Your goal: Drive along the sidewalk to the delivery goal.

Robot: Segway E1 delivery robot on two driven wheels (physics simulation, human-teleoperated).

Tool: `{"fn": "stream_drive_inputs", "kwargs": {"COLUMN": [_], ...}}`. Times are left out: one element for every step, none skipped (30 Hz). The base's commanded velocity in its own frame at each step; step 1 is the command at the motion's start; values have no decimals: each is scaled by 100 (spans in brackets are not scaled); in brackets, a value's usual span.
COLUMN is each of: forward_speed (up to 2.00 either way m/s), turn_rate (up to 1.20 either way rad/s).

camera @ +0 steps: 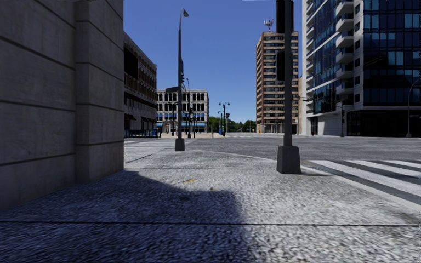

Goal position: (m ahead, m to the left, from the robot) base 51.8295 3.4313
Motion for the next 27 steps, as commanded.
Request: {"fn": "stream_drive_inputs", "kwargs": {"forward_speed": [200,200,200,200,200,200,200,200,200,200,200,200,200,200,200,200,200,200,200,200,200,200,200,200,200,200,200], "turn_rate": [0,0,0,0,0,0,0,0,0,0,0,0,0,0,0,0,0,0,0,0,0,0,0,0,0,0,0]}}
